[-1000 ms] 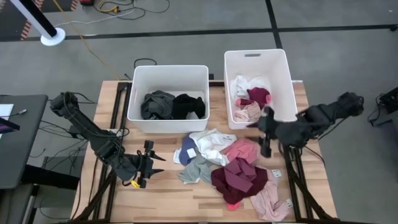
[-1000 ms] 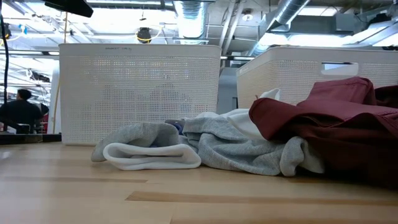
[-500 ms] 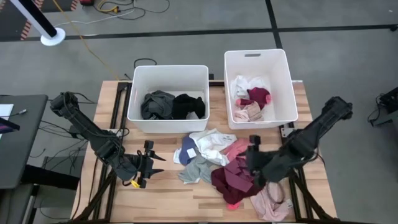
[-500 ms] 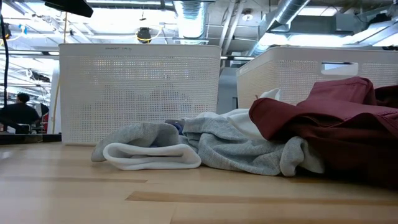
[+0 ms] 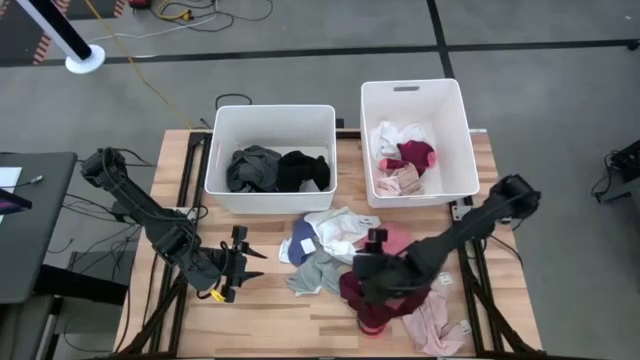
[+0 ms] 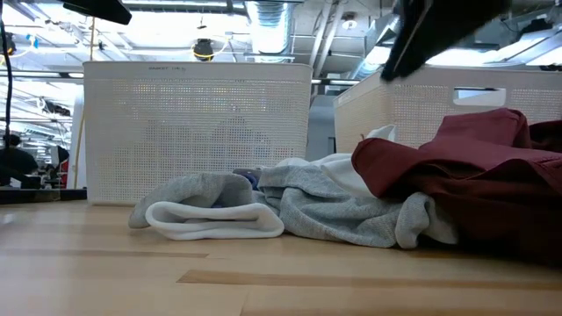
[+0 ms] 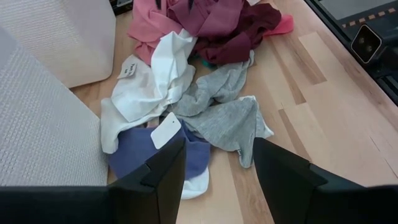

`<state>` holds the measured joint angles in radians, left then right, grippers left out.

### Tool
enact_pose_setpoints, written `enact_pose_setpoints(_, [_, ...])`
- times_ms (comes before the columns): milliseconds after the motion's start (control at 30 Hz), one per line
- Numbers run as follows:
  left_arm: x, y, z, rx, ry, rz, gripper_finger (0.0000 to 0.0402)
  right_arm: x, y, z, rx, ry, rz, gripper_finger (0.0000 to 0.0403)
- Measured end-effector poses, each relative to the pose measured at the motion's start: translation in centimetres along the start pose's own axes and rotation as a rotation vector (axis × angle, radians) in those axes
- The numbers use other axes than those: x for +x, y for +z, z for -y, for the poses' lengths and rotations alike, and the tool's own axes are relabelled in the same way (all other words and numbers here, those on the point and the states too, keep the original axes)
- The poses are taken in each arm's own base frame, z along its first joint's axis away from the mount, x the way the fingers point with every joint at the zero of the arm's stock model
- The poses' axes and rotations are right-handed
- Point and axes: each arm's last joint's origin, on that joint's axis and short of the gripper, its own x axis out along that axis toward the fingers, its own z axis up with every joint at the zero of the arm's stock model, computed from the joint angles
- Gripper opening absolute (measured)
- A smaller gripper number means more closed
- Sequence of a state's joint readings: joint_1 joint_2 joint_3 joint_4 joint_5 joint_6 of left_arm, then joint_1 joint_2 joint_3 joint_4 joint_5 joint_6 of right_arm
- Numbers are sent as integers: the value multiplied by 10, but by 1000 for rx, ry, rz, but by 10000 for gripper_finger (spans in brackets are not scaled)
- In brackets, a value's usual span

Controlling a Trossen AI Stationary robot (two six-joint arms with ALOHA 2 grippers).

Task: Sort clothes
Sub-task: Put the white garment into the right white laundry organizer

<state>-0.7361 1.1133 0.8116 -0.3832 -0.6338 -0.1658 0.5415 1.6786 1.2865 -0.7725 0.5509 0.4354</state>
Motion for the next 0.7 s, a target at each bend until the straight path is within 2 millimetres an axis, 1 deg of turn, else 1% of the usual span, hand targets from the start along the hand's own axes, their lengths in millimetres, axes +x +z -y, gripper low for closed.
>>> enact_pose_setpoints(100, [0,0,0,0,0,0,183,16,0,1,5,-30,-38,211])
enact_pose_setpoints(233, [0,0,0,4,0,0,183,31,1,3,16,-51,-62,211])
enact_pose_setpoints(533, [0,0,0,12,0,-1,183,37,3,10,89,-62,-70,211])
enact_pose_setpoints(633, [0,0,0,12,0,-1,183,48,3,11,105,-65,-95,211])
enact_pose_setpoints(700, [0,0,0,11,0,1,183,56,0,7,94,-56,-128,211])
